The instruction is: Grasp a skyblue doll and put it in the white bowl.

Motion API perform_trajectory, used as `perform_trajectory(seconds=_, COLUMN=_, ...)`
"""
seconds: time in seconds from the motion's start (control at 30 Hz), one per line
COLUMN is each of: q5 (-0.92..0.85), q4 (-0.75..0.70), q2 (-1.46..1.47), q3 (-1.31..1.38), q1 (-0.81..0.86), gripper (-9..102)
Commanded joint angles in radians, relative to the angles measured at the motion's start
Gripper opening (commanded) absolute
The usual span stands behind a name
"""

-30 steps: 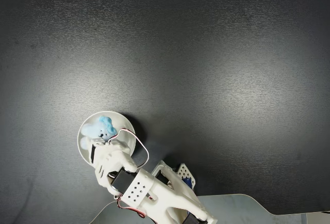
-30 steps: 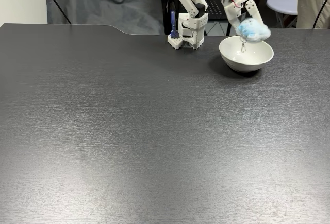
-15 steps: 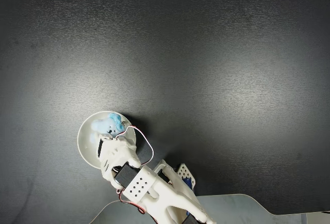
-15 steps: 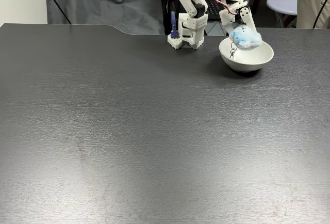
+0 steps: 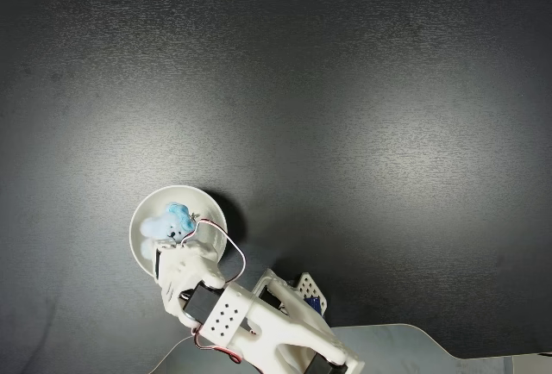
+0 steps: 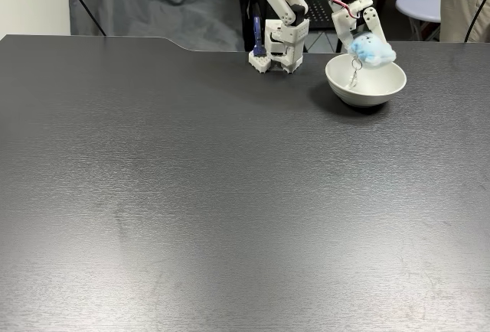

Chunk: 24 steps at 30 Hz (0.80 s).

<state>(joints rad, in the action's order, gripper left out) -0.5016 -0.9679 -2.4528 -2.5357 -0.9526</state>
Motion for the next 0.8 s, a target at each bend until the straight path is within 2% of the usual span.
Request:
perform_trajectory(seconds=0.0, q5=-0.008, q4=0.003, q2=0.072, q3=0.014, q1=-0.009, gripper=18)
perform_trajectory(seconds=0.2, q5=-0.008, q4=0.003, q2=0.12, q3=0.015, q1=-0.006, gripper=43)
perform_trajectory(seconds=0.3, q5=-0.008, q4=0.003, q2=0.112, q3=0.017, q1=-0.006, gripper=51)
perform_trajectory(seconds=0.6, q5=-0.008, q4=0.017, q2=0.104, q3=0.035, q1=0.008, gripper=52)
perform_trajectory(seconds=0.67, q5=0.006, q4=0.017, q2=0.103, q3=0.044, q1=0.08, gripper=52)
perform_trajectory(seconds=0.77, q5=0.011, q4=0.018, q2=0.103, q3=0.091, q1=0.305, gripper=52)
